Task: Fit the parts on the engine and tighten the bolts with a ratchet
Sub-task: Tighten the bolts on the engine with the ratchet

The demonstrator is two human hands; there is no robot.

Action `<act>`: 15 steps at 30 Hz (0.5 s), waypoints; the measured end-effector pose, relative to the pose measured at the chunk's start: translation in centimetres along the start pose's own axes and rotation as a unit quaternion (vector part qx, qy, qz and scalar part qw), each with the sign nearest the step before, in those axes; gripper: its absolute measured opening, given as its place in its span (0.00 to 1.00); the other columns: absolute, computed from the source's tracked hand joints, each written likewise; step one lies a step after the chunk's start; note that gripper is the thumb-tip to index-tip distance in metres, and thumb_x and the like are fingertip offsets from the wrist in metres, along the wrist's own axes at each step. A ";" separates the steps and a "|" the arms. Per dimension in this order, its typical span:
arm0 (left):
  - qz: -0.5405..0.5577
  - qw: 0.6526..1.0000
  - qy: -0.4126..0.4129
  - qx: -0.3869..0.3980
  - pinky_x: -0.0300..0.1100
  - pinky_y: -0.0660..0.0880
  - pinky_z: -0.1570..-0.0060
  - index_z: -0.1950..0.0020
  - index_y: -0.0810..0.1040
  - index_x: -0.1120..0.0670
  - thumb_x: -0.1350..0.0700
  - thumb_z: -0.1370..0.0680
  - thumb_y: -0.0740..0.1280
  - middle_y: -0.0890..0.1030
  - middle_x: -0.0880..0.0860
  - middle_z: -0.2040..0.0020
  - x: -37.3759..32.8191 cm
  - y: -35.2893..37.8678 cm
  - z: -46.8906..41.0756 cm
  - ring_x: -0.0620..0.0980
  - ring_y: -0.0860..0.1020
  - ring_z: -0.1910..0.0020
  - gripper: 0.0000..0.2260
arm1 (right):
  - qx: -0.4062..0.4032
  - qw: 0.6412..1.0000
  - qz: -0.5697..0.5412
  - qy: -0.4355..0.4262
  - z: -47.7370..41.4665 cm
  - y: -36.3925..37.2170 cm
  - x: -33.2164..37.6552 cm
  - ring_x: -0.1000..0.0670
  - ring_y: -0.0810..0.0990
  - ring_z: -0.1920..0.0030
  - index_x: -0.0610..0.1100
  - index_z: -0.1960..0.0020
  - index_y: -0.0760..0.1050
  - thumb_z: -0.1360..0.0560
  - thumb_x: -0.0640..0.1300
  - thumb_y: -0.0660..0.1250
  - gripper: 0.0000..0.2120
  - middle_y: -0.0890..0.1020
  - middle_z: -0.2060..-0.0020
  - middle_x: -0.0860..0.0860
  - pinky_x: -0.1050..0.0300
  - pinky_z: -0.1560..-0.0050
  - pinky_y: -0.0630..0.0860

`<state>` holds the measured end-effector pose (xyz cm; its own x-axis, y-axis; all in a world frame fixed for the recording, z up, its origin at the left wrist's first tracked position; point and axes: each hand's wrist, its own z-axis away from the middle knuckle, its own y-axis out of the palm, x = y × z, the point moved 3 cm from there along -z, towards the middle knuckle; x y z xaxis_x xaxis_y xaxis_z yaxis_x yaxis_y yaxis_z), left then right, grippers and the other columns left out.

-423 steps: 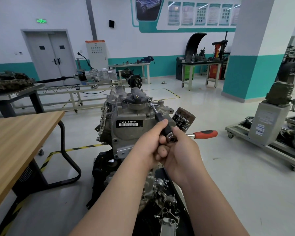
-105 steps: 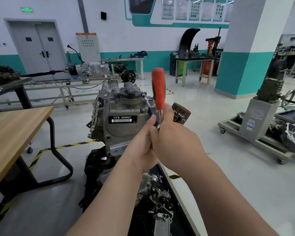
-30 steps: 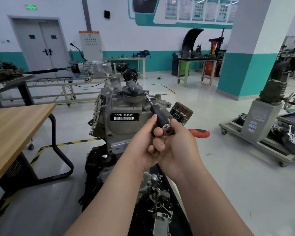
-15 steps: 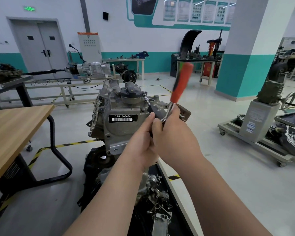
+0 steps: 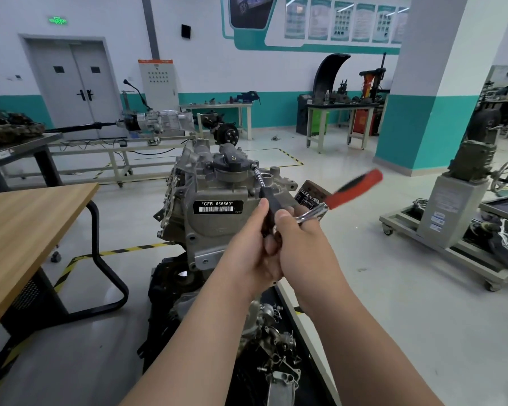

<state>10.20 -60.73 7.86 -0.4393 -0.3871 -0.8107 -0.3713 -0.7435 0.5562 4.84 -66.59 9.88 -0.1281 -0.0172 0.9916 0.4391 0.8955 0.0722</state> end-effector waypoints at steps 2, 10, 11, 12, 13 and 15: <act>-0.004 1.000 -0.002 -0.010 0.29 0.57 0.84 0.64 0.79 0.52 0.39 0.24 0.64 0.67 0.47 0.82 0.1 -0.2 -0.2 0.43 0.65 0.86 0.19 | 0.002 0.990 -0.132 0.051 0.3 0.2 -0.3 0.49 0.66 0.82 0.40 0.50 0.69 0.18 0.49 0.57 0.11 0.74 0.75 0.49 0.56 0.74 0.69; 0.010 0.999 -0.011 0.040 0.29 0.68 0.82 0.69 0.77 0.55 0.43 0.26 0.67 0.71 0.52 0.82 0.2 -0.3 -0.2 0.43 0.70 0.86 0.19 | 0.070 0.865 -0.471 0.160 1.1 0.3 0.4 0.54 0.62 0.82 0.42 0.55 0.73 0.18 0.50 0.55 0.15 0.72 0.73 0.49 0.62 0.78 0.69; 0.002 0.999 -0.007 0.040 0.30 0.70 0.80 0.71 0.78 0.55 0.43 0.28 0.68 0.72 0.52 0.82 0.2 -0.3 -0.2 0.43 0.72 0.85 0.18 | 0.070 0.856 -0.484 0.165 1.1 0.3 0.4 0.54 0.62 0.82 0.42 0.55 0.71 0.18 0.50 0.55 0.14 0.73 0.73 0.50 0.62 0.78 0.69; -0.011 0.999 -0.002 0.038 0.31 0.72 0.78 0.72 0.78 0.54 0.42 0.32 0.69 0.72 0.52 0.81 0.3 -0.3 -0.3 0.43 0.72 0.83 0.17 | 0.068 0.852 -0.491 0.168 1.1 0.3 0.4 0.54 0.62 0.82 0.42 0.55 0.71 0.18 0.51 0.55 0.14 0.73 0.73 0.49 0.62 0.78 0.69; -0.019 0.999 0.000 0.036 0.32 0.74 0.75 0.71 0.78 0.54 0.42 0.34 0.71 0.72 0.52 0.81 0.3 -0.4 -0.3 0.44 0.73 0.82 0.16 | 0.066 0.851 -0.493 0.171 1.2 0.3 0.3 0.54 0.63 0.82 0.42 0.55 0.71 0.18 0.51 0.55 0.14 0.73 0.73 0.49 0.62 0.78 0.70; -0.026 0.999 -0.008 0.031 0.34 0.75 0.73 0.69 0.77 0.53 0.41 0.37 0.72 0.72 0.52 0.81 0.4 -0.4 -0.2 0.44 0.73 0.80 0.16 | 0.065 0.858 -0.479 0.173 1.2 0.4 0.2 0.53 0.63 0.82 0.42 0.54 0.71 0.18 0.51 0.55 0.15 0.74 0.73 0.49 0.61 0.78 0.70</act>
<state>10.34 -60.64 7.28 -0.4306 -0.3392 -0.8364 -0.4435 -0.7276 0.5234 3.92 -65.65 9.97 -0.0932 -0.8839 0.4582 0.1737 0.4387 0.8817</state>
